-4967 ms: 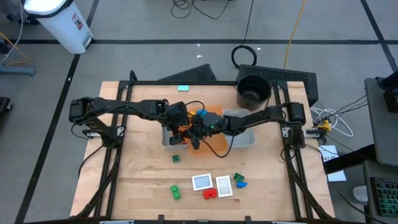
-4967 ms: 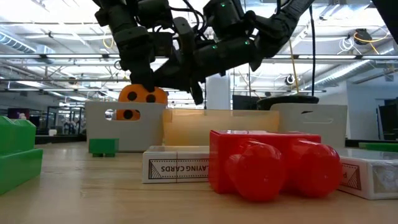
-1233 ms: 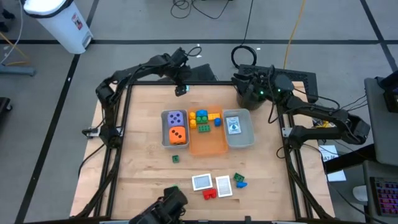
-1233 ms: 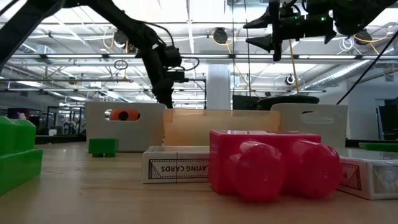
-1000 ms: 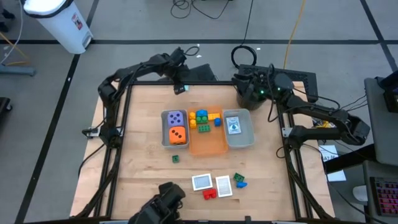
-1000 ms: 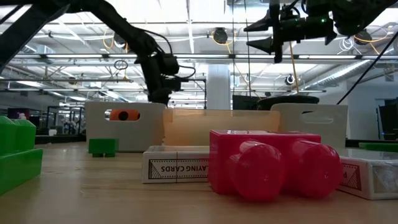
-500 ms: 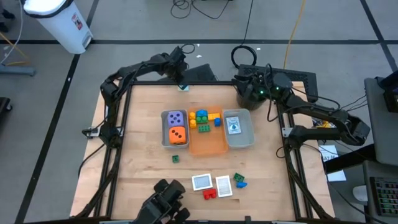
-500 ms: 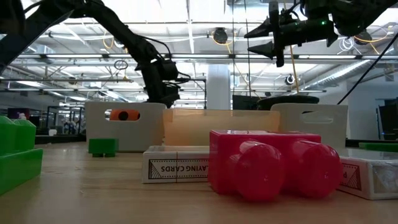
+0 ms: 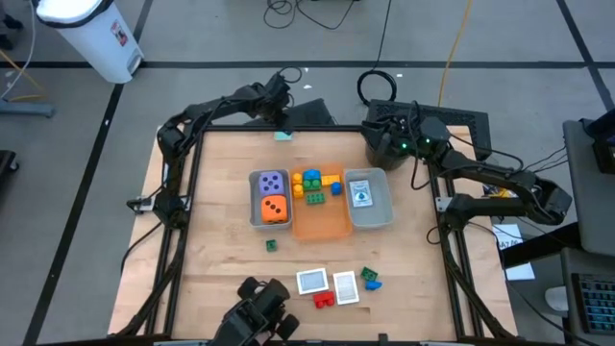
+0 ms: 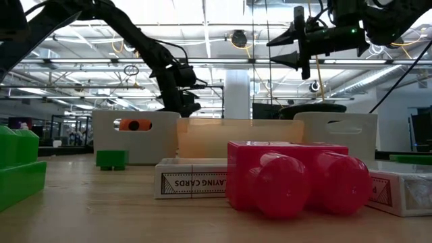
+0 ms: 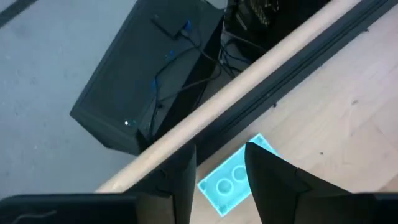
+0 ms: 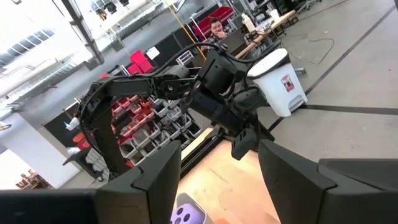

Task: Pick & Place Toys
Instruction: Put the light blue game piece into the orange bin

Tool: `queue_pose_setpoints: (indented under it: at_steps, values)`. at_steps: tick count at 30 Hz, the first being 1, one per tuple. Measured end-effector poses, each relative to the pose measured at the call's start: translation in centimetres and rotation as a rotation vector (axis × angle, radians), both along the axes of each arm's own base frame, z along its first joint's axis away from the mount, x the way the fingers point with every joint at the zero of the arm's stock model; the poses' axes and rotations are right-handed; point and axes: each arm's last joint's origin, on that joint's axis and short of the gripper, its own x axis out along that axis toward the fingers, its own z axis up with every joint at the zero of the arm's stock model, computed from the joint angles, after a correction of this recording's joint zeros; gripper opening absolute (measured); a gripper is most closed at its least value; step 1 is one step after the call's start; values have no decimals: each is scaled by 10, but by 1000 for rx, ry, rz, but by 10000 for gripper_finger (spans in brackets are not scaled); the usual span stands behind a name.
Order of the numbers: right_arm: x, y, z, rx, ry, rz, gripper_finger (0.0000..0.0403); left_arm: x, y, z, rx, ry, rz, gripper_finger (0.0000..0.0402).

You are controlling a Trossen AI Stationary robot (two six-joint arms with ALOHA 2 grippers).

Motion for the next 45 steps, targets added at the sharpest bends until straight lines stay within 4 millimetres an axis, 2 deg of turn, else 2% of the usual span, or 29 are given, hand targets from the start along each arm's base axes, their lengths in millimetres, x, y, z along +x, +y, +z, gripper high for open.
queue_pose_setpoints:
  at_steps: [5,13,20,37,45]
  values:
    - [0,0,0,0,0,0,210,0,0,-1,-10,-10,29,135]
    - [0,0,0,7,-3,3,210,4,2,-14,-61,-33,74,123]
    - [0,0,1,22,-23,6,210,6,2,-14,-38,-26,78,133]
    - [0,0,2,33,-40,8,210,8,0,-14,-30,-18,53,120]
    - [0,0,2,33,-39,8,210,7,1,-14,-32,-31,108,120]
